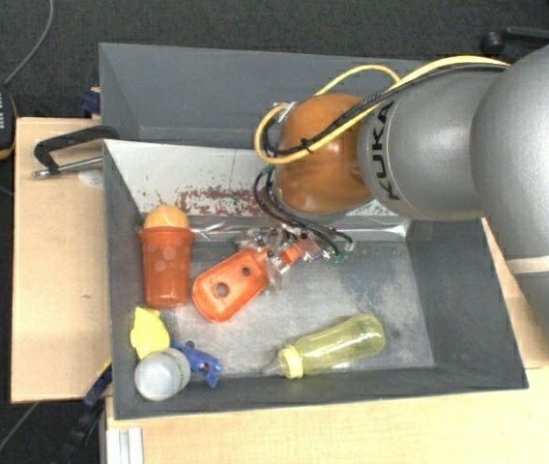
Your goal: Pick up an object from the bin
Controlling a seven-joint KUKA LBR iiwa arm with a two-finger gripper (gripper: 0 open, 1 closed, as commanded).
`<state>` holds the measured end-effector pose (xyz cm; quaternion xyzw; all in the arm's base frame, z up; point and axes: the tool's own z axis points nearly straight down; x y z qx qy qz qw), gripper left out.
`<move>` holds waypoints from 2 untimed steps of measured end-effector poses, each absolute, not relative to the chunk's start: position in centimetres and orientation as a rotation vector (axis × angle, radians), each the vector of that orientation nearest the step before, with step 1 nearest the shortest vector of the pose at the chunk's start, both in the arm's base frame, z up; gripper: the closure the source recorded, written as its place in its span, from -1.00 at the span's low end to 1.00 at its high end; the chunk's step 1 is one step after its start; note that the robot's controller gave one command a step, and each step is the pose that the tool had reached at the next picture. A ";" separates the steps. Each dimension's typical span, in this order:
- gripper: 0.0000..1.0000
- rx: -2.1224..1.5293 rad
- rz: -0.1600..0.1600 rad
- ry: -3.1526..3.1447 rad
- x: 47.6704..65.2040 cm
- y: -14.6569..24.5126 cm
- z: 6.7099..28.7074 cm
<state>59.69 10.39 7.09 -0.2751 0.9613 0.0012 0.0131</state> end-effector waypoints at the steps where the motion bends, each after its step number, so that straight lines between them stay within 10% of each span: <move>1: 1.00 -0.855 0.003 2.995 60.0 10.5 7.1; 2: 1.00 -0.887 0.004 2.986 59.8 9.7 7.1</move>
Offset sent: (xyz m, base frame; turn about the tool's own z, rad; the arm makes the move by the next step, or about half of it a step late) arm -0.0012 -0.0184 -0.0009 -0.0383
